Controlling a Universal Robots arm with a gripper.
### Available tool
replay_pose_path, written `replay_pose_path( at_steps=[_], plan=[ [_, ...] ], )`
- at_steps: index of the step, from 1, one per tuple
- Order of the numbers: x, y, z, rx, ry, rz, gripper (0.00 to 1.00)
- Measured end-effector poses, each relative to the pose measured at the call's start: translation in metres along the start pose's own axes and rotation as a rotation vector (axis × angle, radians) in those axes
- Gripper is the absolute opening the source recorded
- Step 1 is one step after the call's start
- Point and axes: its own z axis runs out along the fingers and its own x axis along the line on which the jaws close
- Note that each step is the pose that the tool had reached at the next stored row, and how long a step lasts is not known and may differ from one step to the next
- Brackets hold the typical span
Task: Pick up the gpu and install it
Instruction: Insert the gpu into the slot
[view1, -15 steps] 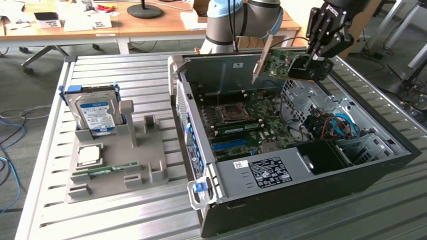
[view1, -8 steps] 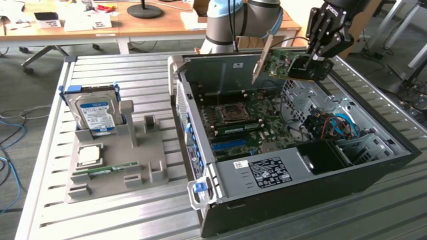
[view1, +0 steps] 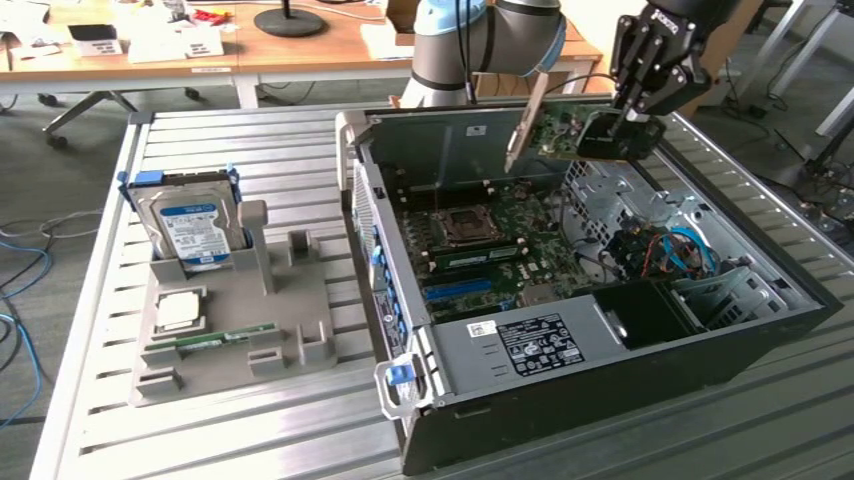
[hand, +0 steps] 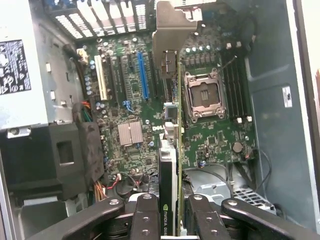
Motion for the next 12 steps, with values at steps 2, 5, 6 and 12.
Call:
replay_pose_path(
  at_steps=[2,5,6,12],
  plan=[
    [0.0,0.0,0.0001,-0.0007,0.0014,-0.028,0.27],
    [0.0,0.0,0.0,-0.0011,0.0024,-0.045,0.27],
    [0.0,0.0,0.0,-0.0011,0.0024,-0.045,0.27],
    [0.0,0.0,0.0,-0.0011,0.0023,-0.045,0.27]
  ],
)
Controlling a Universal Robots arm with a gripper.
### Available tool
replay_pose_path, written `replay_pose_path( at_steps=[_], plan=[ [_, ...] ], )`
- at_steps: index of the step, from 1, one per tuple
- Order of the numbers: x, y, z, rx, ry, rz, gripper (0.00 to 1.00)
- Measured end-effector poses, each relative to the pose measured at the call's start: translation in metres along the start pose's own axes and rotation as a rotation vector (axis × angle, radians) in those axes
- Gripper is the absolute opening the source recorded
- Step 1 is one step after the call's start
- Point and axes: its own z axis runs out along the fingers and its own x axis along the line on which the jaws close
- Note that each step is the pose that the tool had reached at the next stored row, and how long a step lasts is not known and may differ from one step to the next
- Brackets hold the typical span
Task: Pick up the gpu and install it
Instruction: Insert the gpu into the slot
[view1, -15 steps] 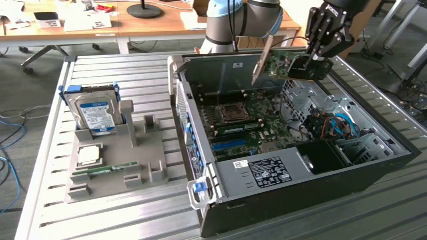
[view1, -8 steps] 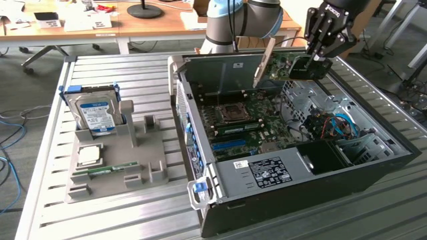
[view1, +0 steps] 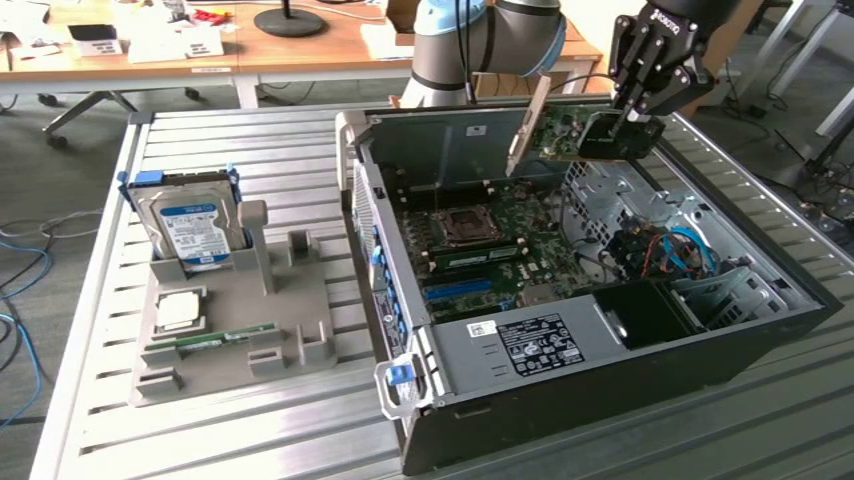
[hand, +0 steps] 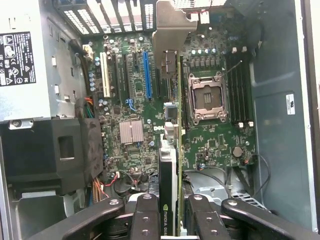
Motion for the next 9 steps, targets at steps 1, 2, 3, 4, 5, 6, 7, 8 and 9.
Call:
replay_pose_path(
  at_steps=[1,2,3,4,5,6,7,8,9],
  plan=[
    [0.0,0.0,0.0,0.0,0.0,0.0,0.27],
    [0.0,0.0,0.0,0.0,-0.0001,0.0,0.27],
    [0.0,0.0,0.0,0.0,0.0,0.0,0.27],
    [0.0,0.0,0.0,0.0,-0.0001,0.0,0.27],
    [0.0,0.0,0.0,0.0,0.0,0.0,0.27],
    [0.0,0.0001,0.0,0.0003,0.0,0.0,0.27],
    [0.0,0.0006,0.0004,0.0021,-0.0006,-0.001,0.27],
    [0.0001,0.0011,0.0009,0.0066,-0.0011,-0.001,0.27],
    [0.0002,0.0016,0.0013,0.0123,-0.0015,-0.002,0.27]
  ],
)
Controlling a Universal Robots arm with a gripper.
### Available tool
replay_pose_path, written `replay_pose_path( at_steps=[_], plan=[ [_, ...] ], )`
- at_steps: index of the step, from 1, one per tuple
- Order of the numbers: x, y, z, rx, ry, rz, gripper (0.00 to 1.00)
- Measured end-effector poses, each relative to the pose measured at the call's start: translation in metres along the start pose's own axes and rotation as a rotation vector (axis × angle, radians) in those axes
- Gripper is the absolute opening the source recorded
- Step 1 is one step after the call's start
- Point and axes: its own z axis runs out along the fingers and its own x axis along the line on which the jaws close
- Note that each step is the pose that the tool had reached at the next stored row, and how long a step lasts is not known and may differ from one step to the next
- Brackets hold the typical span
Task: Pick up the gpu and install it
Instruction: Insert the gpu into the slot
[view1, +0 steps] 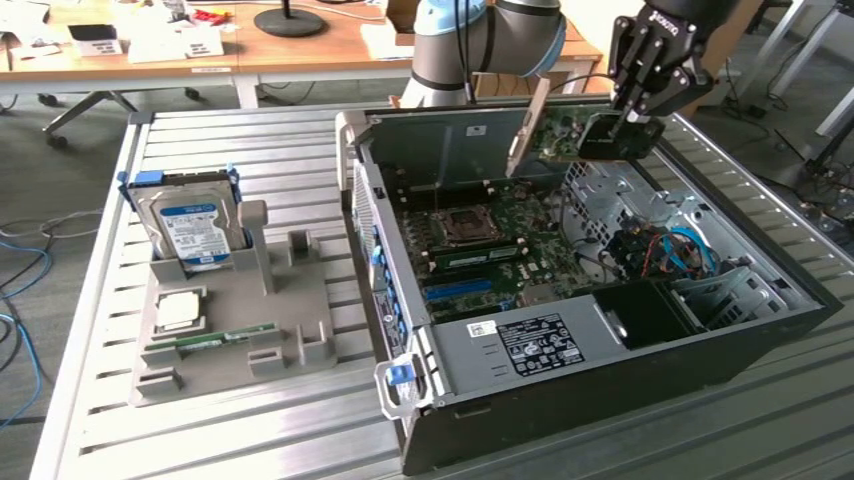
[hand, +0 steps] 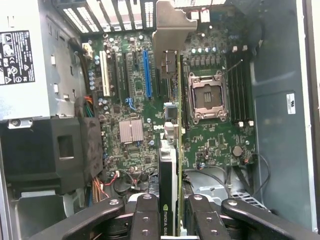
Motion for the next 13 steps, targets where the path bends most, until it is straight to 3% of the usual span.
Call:
replay_pose_path(
  at_steps=[3,7,13],
  plan=[
    [0.0003,0.002,0.002,0.0168,-0.0031,-0.004,0.27],
    [0.0008,0.0058,0.0059,0.0294,-0.0045,-0.009,0.27],
    [0.001,0.0065,0.007,0.0309,-0.0047,-0.01,0.27]
  ],
)
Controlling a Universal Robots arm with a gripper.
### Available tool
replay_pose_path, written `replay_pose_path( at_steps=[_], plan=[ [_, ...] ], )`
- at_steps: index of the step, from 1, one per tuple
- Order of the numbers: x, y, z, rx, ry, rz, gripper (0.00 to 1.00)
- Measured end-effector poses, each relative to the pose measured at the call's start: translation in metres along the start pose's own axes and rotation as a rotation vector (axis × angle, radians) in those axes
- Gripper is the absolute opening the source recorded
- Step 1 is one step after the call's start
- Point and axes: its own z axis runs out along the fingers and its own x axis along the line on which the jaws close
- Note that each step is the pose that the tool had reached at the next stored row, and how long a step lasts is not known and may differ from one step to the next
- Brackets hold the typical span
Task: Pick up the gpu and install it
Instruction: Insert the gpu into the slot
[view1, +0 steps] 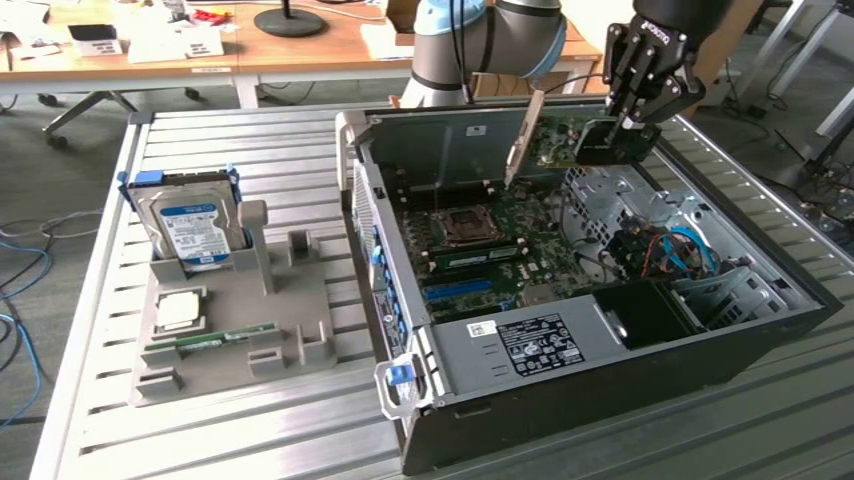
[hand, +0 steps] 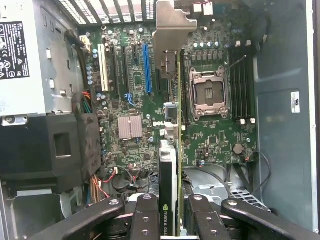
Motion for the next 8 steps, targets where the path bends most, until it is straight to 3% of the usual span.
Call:
replay_pose_path(
  at_steps=[8],
  plan=[
    [0.0003,0.0021,0.0012,-0.0002,-0.0016,-0.001,0.27]
  ],
)
